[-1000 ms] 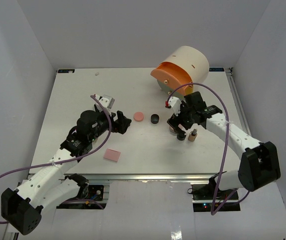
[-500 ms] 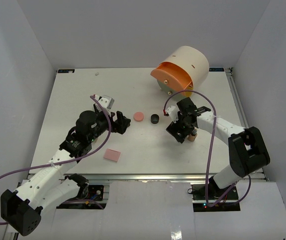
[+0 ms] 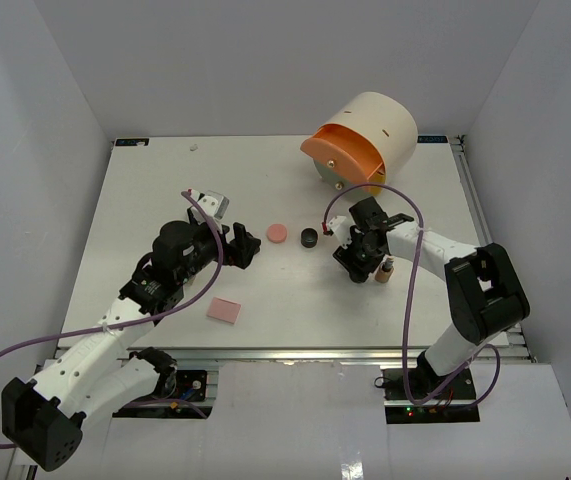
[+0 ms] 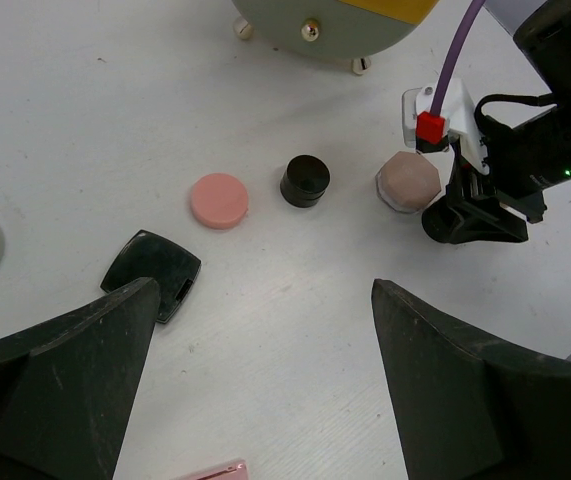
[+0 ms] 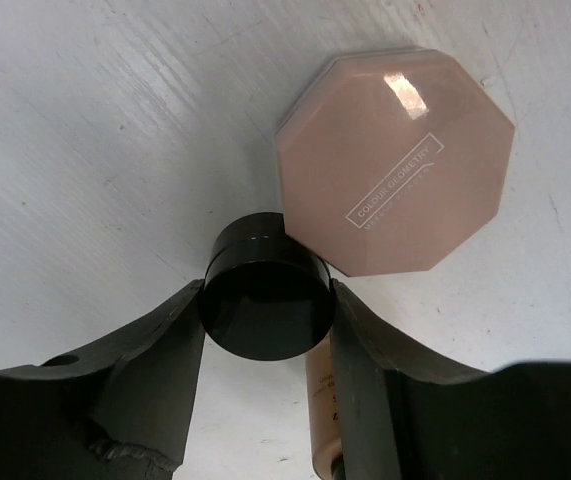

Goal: Organize the makeup

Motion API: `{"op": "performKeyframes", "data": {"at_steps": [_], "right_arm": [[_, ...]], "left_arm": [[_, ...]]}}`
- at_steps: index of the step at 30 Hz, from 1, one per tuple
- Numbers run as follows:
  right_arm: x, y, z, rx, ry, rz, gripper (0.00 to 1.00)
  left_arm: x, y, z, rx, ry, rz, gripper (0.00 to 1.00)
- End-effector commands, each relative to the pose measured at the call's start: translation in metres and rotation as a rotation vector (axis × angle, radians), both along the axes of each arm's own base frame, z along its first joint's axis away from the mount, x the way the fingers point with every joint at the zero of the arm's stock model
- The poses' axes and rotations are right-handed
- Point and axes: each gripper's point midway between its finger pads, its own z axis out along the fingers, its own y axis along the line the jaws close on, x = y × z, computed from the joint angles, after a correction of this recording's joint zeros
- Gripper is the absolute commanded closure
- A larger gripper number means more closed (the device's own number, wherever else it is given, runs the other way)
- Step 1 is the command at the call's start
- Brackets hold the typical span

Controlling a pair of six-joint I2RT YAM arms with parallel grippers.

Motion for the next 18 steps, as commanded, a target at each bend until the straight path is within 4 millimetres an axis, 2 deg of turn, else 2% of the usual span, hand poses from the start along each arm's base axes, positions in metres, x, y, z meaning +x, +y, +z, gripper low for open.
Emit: {"op": "performKeyframes", "data": {"at_steps": [1, 3, 5, 8, 11, 12, 15, 18], "right_arm": [[-0.007, 0.009, 0.004, 0.067, -0.006, 0.049, 0.74], [-0.014, 0.015, 0.013, 0.106, -0.006, 0.106, 0.84], [-0.025, 0.022, 0.032, 0.168, -0.004, 0.187, 0.88], [-0.041, 0.04, 0.076, 0.295, -0.028, 0.343, 0.9], [-0.037, 0.053, 0.126, 0.378, -0.136, 0.411, 0.91], [-0.029, 0.059, 0.157, 0.41, -0.217, 0.428, 0.91], [-0.01, 0.066, 0.217, 0.445, -0.376, 0.425, 0.92], [0.031, 0.062, 0.283, 0.44, -0.59, 0.29, 0.92]], "left_arm": [[0.0, -0.001, 0.012, -0.008, -0.026, -0.009, 0.02], [0.0, -0.001, 0.011, -0.007, -0.023, -0.01, 0.02], [0.0, -0.001, 0.01, -0.006, -0.022, -0.012, 0.02], [0.0, -0.002, 0.009, -0.006, -0.018, -0.017, 0.02], [0.0, -0.003, 0.009, -0.006, -0.017, -0.022, 0.02], [0.0, -0.003, 0.008, -0.005, -0.015, -0.022, 0.02], [0.0, -0.004, 0.007, -0.003, -0.013, -0.023, 0.02], [0.0, -0.004, 0.006, 0.0, -0.01, -0.026, 0.02]]}}
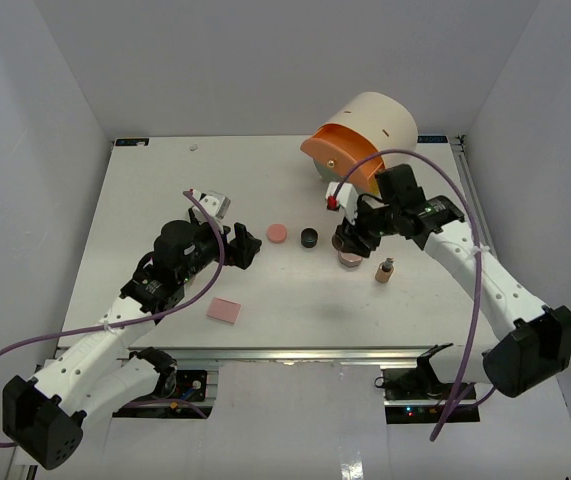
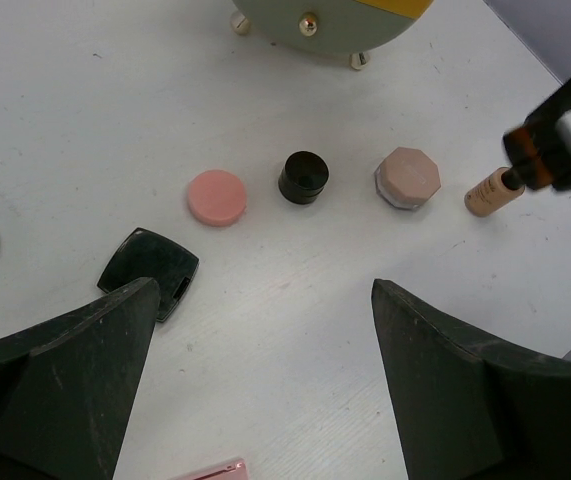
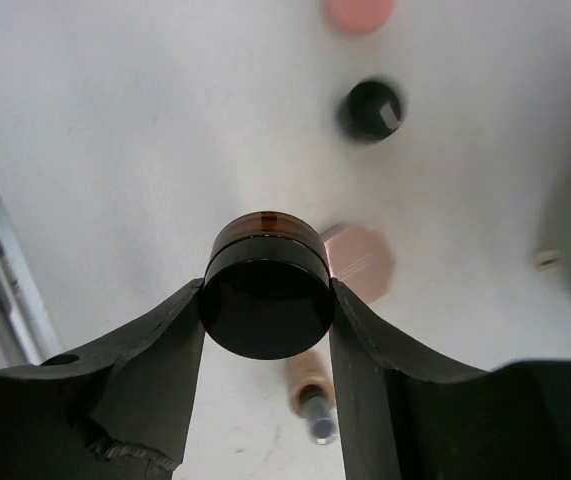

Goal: Organize the makeup

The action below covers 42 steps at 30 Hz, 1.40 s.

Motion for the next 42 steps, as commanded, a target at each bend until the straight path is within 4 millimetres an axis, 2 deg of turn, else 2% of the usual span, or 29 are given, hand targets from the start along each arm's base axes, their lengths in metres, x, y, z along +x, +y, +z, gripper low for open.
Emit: {"op": "performKeyframes", "data": {"at_steps": [1, 3, 4, 7, 10, 11, 12, 16, 22, 30, 32, 36, 38, 42], "right_arm": [[0.047, -0.001, 0.107, 0.134, -0.274, -0.156, 0.92], [0.068, -0.009, 0.138, 0.17, -0.346, -0.237, 0.92], [0.085, -0.018, 0.155, 0.192, -0.376, -0.304, 0.92], [0.13, -0.032, 0.168, 0.241, -0.366, -0.438, 0.92], [0.158, -0.045, 0.181, 0.278, -0.372, -0.506, 0.92], [0.168, -0.047, 0.178, 0.283, -0.359, -0.526, 0.91], [0.179, -0.046, 0.165, 0.273, -0.331, -0.533, 0.91], [0.197, -0.045, 0.146, 0.256, -0.29, -0.548, 0.87], [0.209, -0.044, 0.121, 0.227, -0.246, -0.556, 0.79], [0.213, -0.041, 0.093, 0.196, -0.19, -0.55, 0.51], [0.212, -0.04, 0.09, 0.198, -0.18, -0.546, 0.39], [0.21, -0.038, 0.089, 0.205, -0.169, -0.537, 0.24], [0.209, -0.038, 0.092, 0.212, -0.172, -0.533, 0.2], [0.2, -0.037, 0.105, 0.237, -0.182, -0.523, 0.2]], "left_arm": [[0.0, -0.002, 0.009, -0.003, -0.02, -0.017, 0.02], [0.001, -0.002, 0.009, -0.002, -0.02, -0.017, 0.02], [0.001, -0.002, 0.009, -0.002, -0.02, -0.016, 0.02], [0.0, -0.002, 0.008, 0.0, -0.021, -0.017, 0.02], [0.001, -0.002, 0.009, 0.001, -0.023, -0.016, 0.02], [0.001, -0.001, 0.009, 0.002, -0.023, -0.015, 0.02], [0.001, -0.001, 0.009, 0.002, -0.023, -0.015, 0.02], [0.001, -0.002, 0.008, 0.002, -0.02, -0.02, 0.02], [0.0, -0.004, 0.008, 0.001, -0.02, -0.03, 0.02], [-0.001, -0.006, 0.007, 0.001, -0.015, -0.041, 0.02], [-0.001, -0.006, 0.006, 0.002, -0.014, -0.043, 0.02], [-0.001, -0.008, 0.003, 0.005, -0.009, -0.058, 0.02], [-0.001, -0.009, 0.002, 0.006, -0.005, -0.062, 0.02], [-0.003, -0.013, 0.0, 0.006, -0.004, -0.088, 0.02]]}}
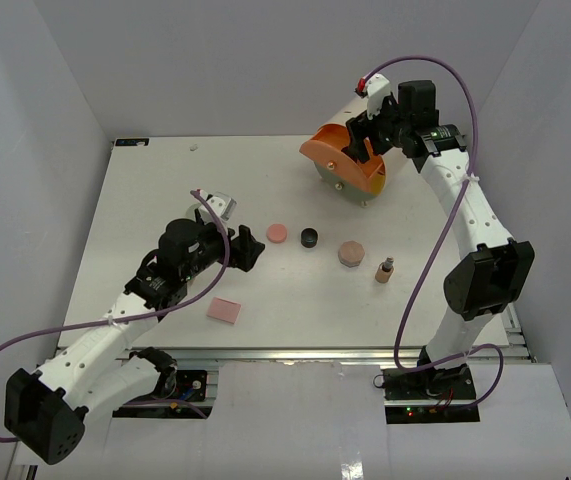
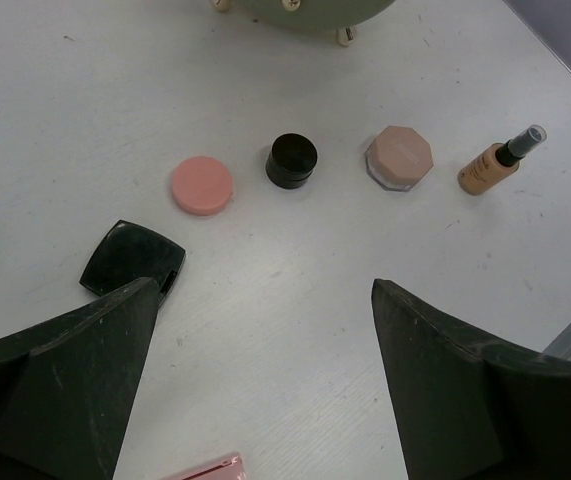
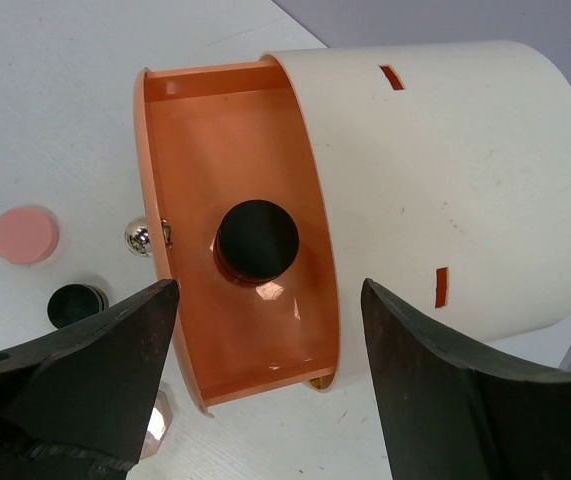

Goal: Organize the makeup

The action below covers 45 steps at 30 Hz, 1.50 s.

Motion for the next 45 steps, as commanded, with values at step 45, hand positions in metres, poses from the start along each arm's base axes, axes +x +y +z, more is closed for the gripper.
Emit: {"op": "performKeyframes", "data": {"at_steps": [45], "right_arm": [[-0.24, -0.041, -0.038, 0.452, -0.106, 0.425, 0.06]], "left_arm": [[0.132, -0.157, -0.155, 0.419, 0.313, 0.107, 0.29]]}}
